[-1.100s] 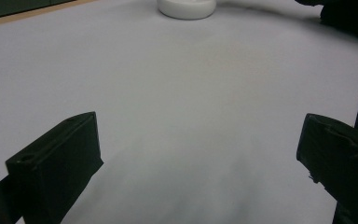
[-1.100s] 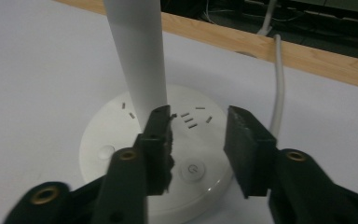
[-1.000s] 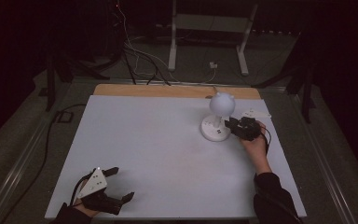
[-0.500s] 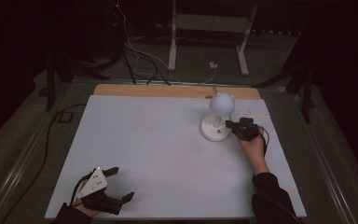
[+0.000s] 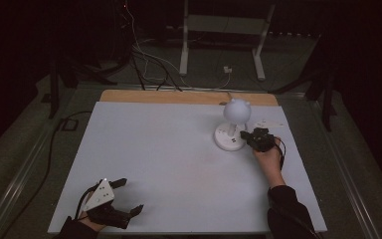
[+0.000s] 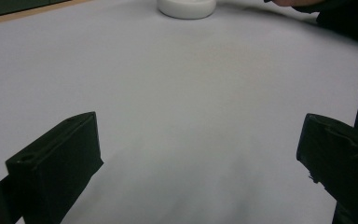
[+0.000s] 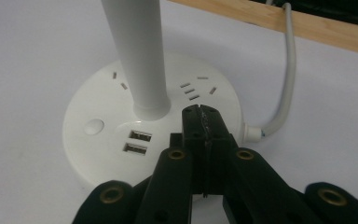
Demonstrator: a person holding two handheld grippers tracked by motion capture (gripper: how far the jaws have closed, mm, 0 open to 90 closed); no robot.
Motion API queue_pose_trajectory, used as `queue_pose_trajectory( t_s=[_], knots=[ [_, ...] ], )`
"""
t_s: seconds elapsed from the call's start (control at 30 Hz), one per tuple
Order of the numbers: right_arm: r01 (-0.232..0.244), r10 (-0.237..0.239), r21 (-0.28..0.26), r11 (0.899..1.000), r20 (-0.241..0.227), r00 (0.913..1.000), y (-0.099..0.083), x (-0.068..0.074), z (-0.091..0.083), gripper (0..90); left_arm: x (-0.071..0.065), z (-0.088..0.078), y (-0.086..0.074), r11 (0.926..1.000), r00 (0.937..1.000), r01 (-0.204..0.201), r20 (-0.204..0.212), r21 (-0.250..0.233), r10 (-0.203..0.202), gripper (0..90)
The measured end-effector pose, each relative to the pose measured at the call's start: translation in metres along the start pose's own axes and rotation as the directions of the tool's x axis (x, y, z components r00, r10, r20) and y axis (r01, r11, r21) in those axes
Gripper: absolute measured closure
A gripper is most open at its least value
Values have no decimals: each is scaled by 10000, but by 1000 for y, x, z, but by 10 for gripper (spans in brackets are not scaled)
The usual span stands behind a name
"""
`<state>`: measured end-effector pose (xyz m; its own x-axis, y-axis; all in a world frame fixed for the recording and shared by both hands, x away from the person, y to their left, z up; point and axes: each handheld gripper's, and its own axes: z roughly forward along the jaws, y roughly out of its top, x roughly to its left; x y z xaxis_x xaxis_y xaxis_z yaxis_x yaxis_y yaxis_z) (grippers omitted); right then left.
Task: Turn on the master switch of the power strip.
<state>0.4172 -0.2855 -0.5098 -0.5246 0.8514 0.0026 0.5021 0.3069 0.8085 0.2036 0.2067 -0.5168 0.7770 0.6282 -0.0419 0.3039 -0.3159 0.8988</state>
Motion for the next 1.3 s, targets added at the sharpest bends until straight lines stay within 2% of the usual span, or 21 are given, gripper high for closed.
queue_pose_trajectory(
  t_s=[0.03, 0.13, 0.23, 0.37, 0.43, 0.53, 0.63, 0.67, 0.8, 0.9, 0.97, 1.03, 1.17, 1.3],
  knots=[
    [0, 0, 0, 10000, 0, 10000, 0, 0, 0, 900, 0, 0, 0, 10000, 10000, 0, 0, 0, 0, 2],
    [352, -352, 13, 9994, 376, 9987, 0, 5, 1, 900, 0, 0, 0, 10000, 10000, -7, 6, 20, 7, 2],
    [458, -458, 3, 9989, 463, 9979, -1, 7, 1, 900, 0, 0, 0, 10000, 10000, -21, -7, 28, 21, 2],
    [904, -910, 108, 9958, 876, 9920, -2, 13, 2, 900, 0, 0, 0, 10000, 10000, -15, 9, 25, 15, 2],
    [812, -814, 59, 9967, 884, 9928, -3, 13, 3, 900, -1, 0, 0, 10000, 10000, -56, 12, 24, 56, 2],
    [995, -1003, 126, 9950, 1167, 9881, -3, 17, 4, 900, -1, -1, 0, 10000, 10000, -37, 18, -3, 37, 2],
    [989, -1015, 278, 9947, 1180, 9878, -1, 18, 5, 900, -1, -1, 0, 10000, 10000, -46, 24, 0, 46, 2],
    [1164, -1200, 358, 9926, 1273, 9846, -1, 20, 6, 900, -1, -1, 0, 10000, 10000, -68, 23, -8, 68, 2],
    [1059, -1089, 320, 9939, 1157, 9873, 0, 18, 5, 900, -1, -1, 0, 10000, 10000, -47, -12, -31, 47, 2],
    [800, -813, 168, 9967, 1105, 9905, 3, 16, 2, 900, 0, -1, 0, 10000, 10000, 17, -30, -73, -18, 2],
    [873, -879, 99, 9961, 1143, 9896, 4, 18, 0, 900, 0, -1, 0, 10000, 10000, 14, -36, -74, -14, 2],
    [716, -674, -409, 9966, 954, 9932, 6, 20, -7, 900, 1, -2, 0, 10000, 10000, 20, -20, -79, -20, 2],
    [555, -514, -509, 9972, 784, 9956, 9, 21, -12, 900, 0, -2, 0, 10000, 10000, 9, -20, -84, -9, 3],
    [171, -143, -563, 9983, 494, 9987, 11, 19, -18, 900, 0, -2, 1, 10000, 10000, -24, -24, -86, 24, 2]
  ],
)
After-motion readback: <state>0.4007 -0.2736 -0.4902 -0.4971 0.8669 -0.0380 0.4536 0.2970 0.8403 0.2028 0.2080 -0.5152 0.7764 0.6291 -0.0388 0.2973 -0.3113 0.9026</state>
